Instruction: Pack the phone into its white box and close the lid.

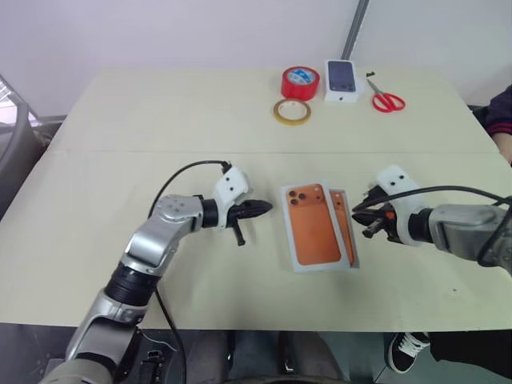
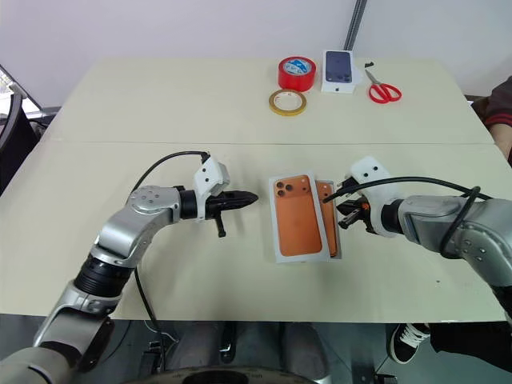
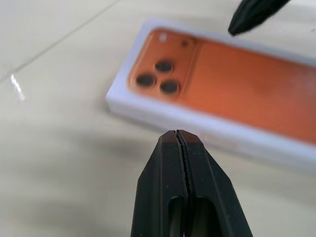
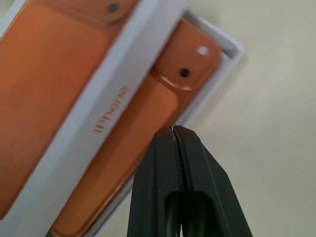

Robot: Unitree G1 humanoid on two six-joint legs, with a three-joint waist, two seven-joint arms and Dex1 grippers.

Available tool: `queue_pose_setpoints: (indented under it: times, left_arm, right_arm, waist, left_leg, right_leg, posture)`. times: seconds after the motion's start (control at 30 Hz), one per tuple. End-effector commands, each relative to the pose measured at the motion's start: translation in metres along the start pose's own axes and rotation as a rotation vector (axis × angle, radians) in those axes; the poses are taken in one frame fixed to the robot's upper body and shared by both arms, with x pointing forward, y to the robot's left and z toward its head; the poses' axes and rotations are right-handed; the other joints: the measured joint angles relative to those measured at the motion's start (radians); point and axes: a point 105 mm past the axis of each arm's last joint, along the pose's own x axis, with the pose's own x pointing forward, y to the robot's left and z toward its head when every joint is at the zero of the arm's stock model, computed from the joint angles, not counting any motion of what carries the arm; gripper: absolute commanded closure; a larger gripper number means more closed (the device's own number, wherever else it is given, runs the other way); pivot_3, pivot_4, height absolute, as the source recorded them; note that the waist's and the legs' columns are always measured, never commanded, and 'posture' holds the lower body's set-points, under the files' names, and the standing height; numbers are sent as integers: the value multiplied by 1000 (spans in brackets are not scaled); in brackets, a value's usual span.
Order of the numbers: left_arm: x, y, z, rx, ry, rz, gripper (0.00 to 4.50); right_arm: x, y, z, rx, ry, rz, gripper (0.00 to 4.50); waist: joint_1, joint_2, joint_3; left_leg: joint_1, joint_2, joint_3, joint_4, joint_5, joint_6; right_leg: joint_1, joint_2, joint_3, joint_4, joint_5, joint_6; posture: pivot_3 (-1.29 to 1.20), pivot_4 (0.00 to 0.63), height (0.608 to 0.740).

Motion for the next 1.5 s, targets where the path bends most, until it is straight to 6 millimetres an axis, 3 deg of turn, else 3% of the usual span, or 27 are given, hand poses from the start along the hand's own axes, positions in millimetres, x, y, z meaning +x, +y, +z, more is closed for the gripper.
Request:
queue_pose_setpoints:
  times: [0.03,0.23,0.4,0.83,1.5]
  left_arm:
    - [6,-16,1,15,29,-77,4500]
    - [35,-24,-8,46,89,-121,4500]
    - [54,-27,13,-15,-7,-129,4500]
    - [62,-30,33,-109,-102,-135,4500]
    - [72,-39,23,-67,-46,-173,4500]
  right_arm:
    - [0,3,9,-52,-39,3,4470]
    - [6,6,10,-59,-40,19,4470]
    - [7,6,8,-67,-35,12,4470]
    - [6,2,3,-55,-23,-14,4470]
    - [1,-3,-5,-37,3,-41,4470]
  waist:
    - [0,0,0]
    - [0,0,0]
    - [-3,0,0]
    - [-3,0,0]
    - [-2,0,0]
  left_leg:
    - [0,0,0,0,0,0]
    - [0,0,0,0,0,0]
    - [0,0,0,0,0,0]
    - [0,0,0,0,0,0]
    - [0,0,0,1,0,0]
  right_leg:
    - [0,0,0,0,0,0]
    - [0,0,0,0,0,0]
    - [0,0,0,1,0,0]
    - [0,0,0,1,0,0]
    - [0,0,0,1,0,0]
  posture:
    - [0,150,736]
    - [0,150,736]
    - [0,150,736]
    - [0,150,736]
    - [0,150,736]
